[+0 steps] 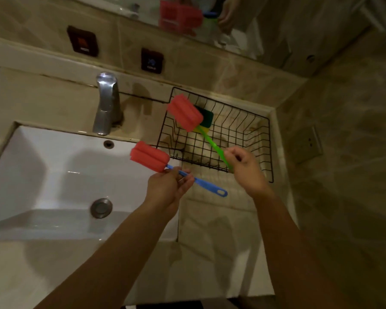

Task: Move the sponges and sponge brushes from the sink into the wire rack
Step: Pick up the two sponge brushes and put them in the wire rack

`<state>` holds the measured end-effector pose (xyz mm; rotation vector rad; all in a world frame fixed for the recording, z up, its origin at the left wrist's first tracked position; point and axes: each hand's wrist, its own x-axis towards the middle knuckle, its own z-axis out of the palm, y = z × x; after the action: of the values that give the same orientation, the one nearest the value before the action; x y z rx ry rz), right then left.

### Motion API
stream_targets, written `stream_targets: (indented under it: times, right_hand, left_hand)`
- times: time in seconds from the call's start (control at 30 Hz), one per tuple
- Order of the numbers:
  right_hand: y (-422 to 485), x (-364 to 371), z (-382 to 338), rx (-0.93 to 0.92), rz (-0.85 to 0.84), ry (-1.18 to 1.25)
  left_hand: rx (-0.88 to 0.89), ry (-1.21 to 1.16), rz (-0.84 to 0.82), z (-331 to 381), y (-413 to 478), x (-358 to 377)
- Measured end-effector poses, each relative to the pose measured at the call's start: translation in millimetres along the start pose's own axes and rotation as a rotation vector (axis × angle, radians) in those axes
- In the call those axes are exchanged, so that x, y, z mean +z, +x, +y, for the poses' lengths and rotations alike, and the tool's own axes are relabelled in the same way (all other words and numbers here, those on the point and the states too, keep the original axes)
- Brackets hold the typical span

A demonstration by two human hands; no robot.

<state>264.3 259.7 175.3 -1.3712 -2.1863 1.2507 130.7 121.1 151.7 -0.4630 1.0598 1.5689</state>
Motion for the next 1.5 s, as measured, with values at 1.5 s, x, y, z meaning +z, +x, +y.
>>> stream_targets:
  times: [1.5]
  right_hand:
    - [92, 0, -19, -0.011, -0.551, -0.288]
  left_hand:
    - [0.116, 0.33, -0.152, -18, 56, 68]
